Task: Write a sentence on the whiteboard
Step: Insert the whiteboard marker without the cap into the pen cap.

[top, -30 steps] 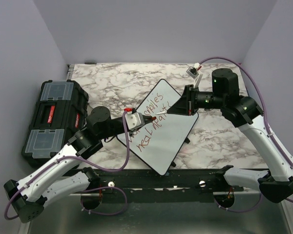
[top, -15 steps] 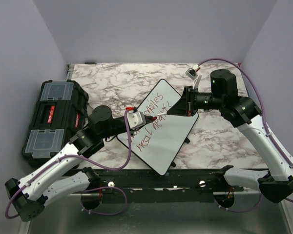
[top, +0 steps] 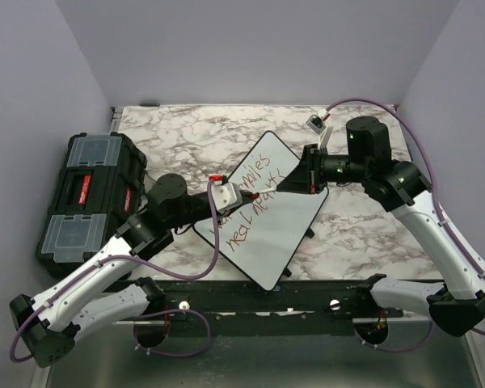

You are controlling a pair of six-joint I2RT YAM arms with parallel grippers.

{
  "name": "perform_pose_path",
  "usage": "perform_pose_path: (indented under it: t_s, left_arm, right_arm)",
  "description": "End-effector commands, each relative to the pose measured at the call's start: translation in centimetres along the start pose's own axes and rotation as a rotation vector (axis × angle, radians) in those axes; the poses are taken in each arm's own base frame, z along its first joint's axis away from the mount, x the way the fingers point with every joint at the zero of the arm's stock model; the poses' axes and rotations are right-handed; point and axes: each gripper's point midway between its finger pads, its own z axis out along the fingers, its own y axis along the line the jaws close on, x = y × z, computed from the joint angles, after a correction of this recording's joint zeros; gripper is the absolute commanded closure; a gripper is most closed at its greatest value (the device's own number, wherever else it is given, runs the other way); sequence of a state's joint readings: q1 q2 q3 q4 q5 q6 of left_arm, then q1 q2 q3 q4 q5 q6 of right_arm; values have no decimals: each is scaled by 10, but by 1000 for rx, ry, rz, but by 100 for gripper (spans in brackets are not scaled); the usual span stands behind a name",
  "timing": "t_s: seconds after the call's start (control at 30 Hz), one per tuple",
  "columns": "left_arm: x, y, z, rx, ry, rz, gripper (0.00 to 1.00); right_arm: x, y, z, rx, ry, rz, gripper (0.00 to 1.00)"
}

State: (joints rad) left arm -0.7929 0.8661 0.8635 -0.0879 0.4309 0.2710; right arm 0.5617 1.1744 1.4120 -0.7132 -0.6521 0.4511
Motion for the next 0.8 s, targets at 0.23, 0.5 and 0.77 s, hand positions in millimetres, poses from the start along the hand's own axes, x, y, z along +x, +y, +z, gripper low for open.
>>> perform_pose_path:
  t_s: [0.23,0.5,0.77]
  left_arm:
    - [-8,6,4,-15,-15,-7,100]
    - [0,14,7,-48,21,-19,100]
    - [1,14,7,-53,24,-21,100]
  right_arm:
    - [15,-9,5,35,51,15,99]
    - [12,-5,3,32,38,-4,99]
    - [12,-7,1,48,32,-8,99]
